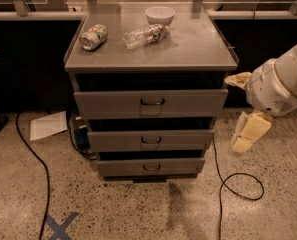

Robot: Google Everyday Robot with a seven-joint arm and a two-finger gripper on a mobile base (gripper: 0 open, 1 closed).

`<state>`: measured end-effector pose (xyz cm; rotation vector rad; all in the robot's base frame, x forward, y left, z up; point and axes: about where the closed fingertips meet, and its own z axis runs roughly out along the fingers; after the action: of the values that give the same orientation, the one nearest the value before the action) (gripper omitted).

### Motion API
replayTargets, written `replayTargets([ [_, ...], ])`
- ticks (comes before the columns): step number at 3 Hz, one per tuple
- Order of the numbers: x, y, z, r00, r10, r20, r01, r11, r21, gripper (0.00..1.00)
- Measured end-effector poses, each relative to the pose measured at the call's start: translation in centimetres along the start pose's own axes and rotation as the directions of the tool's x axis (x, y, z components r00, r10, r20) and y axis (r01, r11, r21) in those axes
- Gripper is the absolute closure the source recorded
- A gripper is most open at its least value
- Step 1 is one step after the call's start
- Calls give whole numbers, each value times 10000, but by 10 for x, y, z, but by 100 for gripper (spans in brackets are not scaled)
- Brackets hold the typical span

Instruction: Open top drawer

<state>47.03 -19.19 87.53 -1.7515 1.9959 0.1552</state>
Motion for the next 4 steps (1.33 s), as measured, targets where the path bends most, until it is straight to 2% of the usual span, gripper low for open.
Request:
replayTargets([
  [1,-3,-9,47,9964,-399,754,400,9992,-2,0],
  [3,-13,-34,120,9867,-1053,1242,1110,9930,-396,0],
  [4,-13,-34,120,9866,-1053,1243,1110,9930,-397,0],
])
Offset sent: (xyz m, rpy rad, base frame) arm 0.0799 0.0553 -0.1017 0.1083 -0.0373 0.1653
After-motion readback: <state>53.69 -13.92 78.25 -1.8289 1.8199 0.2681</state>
